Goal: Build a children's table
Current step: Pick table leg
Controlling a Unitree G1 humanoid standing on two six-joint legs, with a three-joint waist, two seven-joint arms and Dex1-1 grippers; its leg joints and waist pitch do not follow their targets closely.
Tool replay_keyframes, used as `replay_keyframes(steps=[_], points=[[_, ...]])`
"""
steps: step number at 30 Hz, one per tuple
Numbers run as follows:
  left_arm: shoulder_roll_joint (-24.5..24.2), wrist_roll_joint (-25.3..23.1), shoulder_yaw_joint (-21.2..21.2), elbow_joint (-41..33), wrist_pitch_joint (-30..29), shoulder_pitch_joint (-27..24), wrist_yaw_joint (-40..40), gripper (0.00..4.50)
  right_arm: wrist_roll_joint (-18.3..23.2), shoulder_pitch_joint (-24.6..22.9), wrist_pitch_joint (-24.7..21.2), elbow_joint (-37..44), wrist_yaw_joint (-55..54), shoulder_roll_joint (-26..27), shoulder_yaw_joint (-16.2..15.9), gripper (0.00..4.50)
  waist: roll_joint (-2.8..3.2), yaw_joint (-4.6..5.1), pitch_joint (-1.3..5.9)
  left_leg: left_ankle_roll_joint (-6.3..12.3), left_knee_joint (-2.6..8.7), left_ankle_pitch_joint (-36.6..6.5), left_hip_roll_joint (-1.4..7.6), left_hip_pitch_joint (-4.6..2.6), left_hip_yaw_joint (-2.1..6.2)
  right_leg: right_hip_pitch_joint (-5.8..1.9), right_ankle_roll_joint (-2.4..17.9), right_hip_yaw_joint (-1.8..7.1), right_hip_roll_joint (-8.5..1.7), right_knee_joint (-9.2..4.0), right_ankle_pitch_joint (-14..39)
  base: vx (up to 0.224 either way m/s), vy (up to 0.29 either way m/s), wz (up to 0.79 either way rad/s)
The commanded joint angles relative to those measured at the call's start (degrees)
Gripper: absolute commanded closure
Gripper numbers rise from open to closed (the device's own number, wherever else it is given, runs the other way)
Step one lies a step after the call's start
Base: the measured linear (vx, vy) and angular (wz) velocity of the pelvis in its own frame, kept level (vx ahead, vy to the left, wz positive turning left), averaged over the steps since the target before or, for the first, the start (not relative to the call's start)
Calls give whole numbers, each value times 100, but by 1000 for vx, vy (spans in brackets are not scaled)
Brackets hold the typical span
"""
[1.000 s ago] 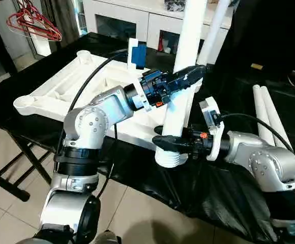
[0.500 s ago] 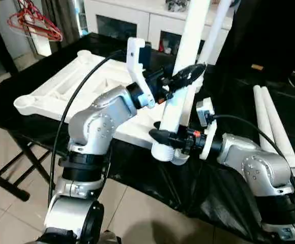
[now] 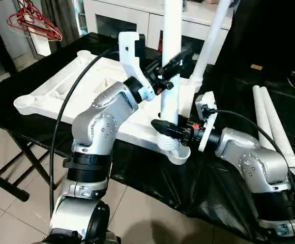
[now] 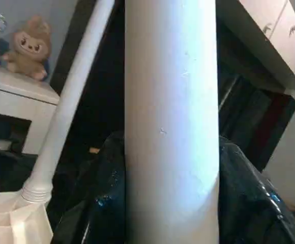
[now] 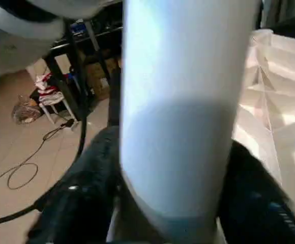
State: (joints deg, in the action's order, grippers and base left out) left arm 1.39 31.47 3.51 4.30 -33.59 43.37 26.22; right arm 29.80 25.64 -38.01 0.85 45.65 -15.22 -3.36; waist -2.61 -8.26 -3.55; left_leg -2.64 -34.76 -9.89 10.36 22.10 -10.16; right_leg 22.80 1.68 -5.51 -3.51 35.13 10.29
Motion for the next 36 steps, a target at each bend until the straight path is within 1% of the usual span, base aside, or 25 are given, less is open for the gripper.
replay_keyframes(steps=[1, 2, 3, 5, 6, 7, 9, 10, 12, 14, 15, 17, 18, 20, 22, 23, 26, 27, 30, 33, 34, 35, 36], points=[[-10, 7, -119, 0, -52, 55, 105, 268, 45, 121, 53, -27, 104, -63, -10, 151, -17, 0, 437, 45, 381, -717, 320, -105, 127, -331, 622, 354, -567, -436, 1206, 0, 0, 0], [-44, 11, -170, 3, -68, 56, 191, 269, 40, 168, 30, -86, 219, -146, -35, 142, -33, 1, 438, 50, 383, -702, 322, -100, 126, -334, 621, 354, -566, -434, 1194, 0, 0, 0], [-68, -2, -204, 11, -69, 62, 240, 269, 34, 196, 19, -117, 302, -208, -58, 138, -20, -1, 437, 53, 384, -701, 323, -96, 131, -339, 631, 349, -568, -429, 1202, 0, 0, 0], [-76, -4, -217, 13, -76, 66, 265, 269, 21, 212, 11, -131, 362, -262, -83, 120, -17, -6, 435, 53, 377, -699, 325, -109, 122, -326, 634, 359, -565, -433, 1174, 0, 0, 0], [-125, -10, -287, 39, -107, 104, 381, 269, -33, 293, -19, -199, 702, -535, -207, 113, -37, -4, 438, 70, 375, -708, 321, -102, 125, -343, 648, 347, -562, -424, 1170, 0, 0, 0], [-152, -18, -322, 55, -107, 126, 441, 269, -54, 329, -32, -228, 831, -635, -252, 110, -37, -14, 433, 91, 370, -688, 321, -108, 117, -339, 624, 356, -557, -431, 1166, 0, 0, 0], [-196, -31, -370, 95, -91, 175, 548, 269, -66, 401, -95, -298, 1027, -775, -306, 110, -38, -16, 433, 94, 371, -668, 324, -98, 120, -342, 619, 359, -565, -428, 1171, 0, 0, 0], [-223, -27, -403, 110, -101, 204, 636, 269, -51, 451, -169, -348, 1174, -872, -337, 110, -49, -4, 437, 109, 363, -662, 309, -89, 118, -353, 635, 351, -562, -426, 1195, 0, 0, 0], [-234, -33, -420, 105, -92, 209, 672, 269, -42, 470, -207, -366, 1236, -913, -353, 110, -49, -13, 435, 133, 358, -630, 319, -94, 115, -344, 659, 356, -566, -427, 1176, 0, 0, 0], [-261, -4, -475, 87, -131, 211, 756, 269, -32, 513, -283, -421, 1320, -978, -401, 110, -73, -4, 443, 159, 354, -581, 322, -89, 119, -350, 716, 349, -561, -407, 1092, 0, 0, 0], [-285, -31, -545, 54, -124, 199, 813, 269, -24, 543, -306, -467, 1357, -1003, -429, 110, -74, -5, 445, 175, 351, -547, 321, -87, 119, -350, 732, 349, -567, -405, 1077, 0, 0, 0], [-275, -2, -560, 30, -150, 190, 842, 269, 17, 556, -345, -490, 1360, -995, -421, 110, -68, -7, 445, 183, 348, -547, 325, -99, 112, -338, 766, 352, -566, -403, 1091, 0, 0, 0], [-275, -2, -560, 30, -150, 190, 842, 269, 17, 556, -345, -490, 1360, -995, -421, 110, -71, -6, 443, 187, 346, -542, 322, -90, 111, -345, 774, 352, -568, -407, 1096, 0, 0, 0], [-278, 19, -585, 29, -138, 188, 898, 269, 55, 596, -424, -565, 1447, -993, -449, 110, -64, -3, 441, 168, 349, -596, 327, -101, 113, -336, 780, 347, -568, -416, 1176, 0, 0, 0], [-270, 21, -599, 21, -125, 183, 916, 269, 56, 599, -444, -589, 1464, -977, -455, 110, -68, -4, 441, 169, 348, -582, 323, -93, 113, -345, 772, 349, -565, -412, 1166, 0, 0, 0], [-262, 36, -612, -2, -139, 173, 932, 269, 65, 600, -473, -621, 1436, -940, -437, 110, -81, -6, 440, 169, 349, -579, 325, -92, 112, -345, 762, 349, -569, -416, 1171, 0, 0, 0], [-275, 40, -653, -68, -147, 150, 981, 269, 97, 607, -539, -681, 1395, -869, -392, 110, -72, -8, 442, 163, 348, -571, 323, -93, 112, -337, 763, 347, -567, -416, 1193, 0, 0, 0], [-278, 37, -653, -71, -145, 146, 986, 269, 114, 606, -564, -691, 1391, -854, -385, 110, -61, -9, 444, 157, 349, -580, 325, -94, 114, -339, 766, 348, -573, -417, 1197, 0, 0, 0], [-266, 53, -621, -62, -147, 150, 982, 269, 164, 594, -656, -742, 1365, -776, -343, 110, -71, -9, 447, 156, 350, -563, 329, -98, 115, -342, 793, 347, -571, -405, 1109, 0, 0, 0], [-262, 68, -613, -79, -164, 150, 976, 269, 208, 585, -706, -769, 1339, -720, -298, 110, -66, -9, 448, 149, 350, -551, 328, -95, 115, -342, 802, 347, -571, -404, 1098, 0, 0, 0], [-265, 75, -613, -90, -173, 146, 978, 269, 222, 583, -716, -772, 1330, -704, -286, 137, -57, -9, 449, 144, 349, -553, 326, -90, 115, -343, 806, 347, -575, -403, 1095, 0, 0, 0], [-267, 73, -616, -87, -174, 146, 979, 269, 223, 585, -714, -786, 1326, -694, -279, 143, -58, -8, 447, 137, 351, -567, 327, -93, 115, -342, 804, 346, -575, -409, 1116, 0, 0, 0], [-275, 76, -624, -88, -175, 142, 983, 269, 219, 586, -710, -799, 1313, -680, -271, 143, -45, -14, 450, 125, 349, -560, 325, -94, 115, -343, 794, 348, -574, -407, 1106, 0, 0, 0]])
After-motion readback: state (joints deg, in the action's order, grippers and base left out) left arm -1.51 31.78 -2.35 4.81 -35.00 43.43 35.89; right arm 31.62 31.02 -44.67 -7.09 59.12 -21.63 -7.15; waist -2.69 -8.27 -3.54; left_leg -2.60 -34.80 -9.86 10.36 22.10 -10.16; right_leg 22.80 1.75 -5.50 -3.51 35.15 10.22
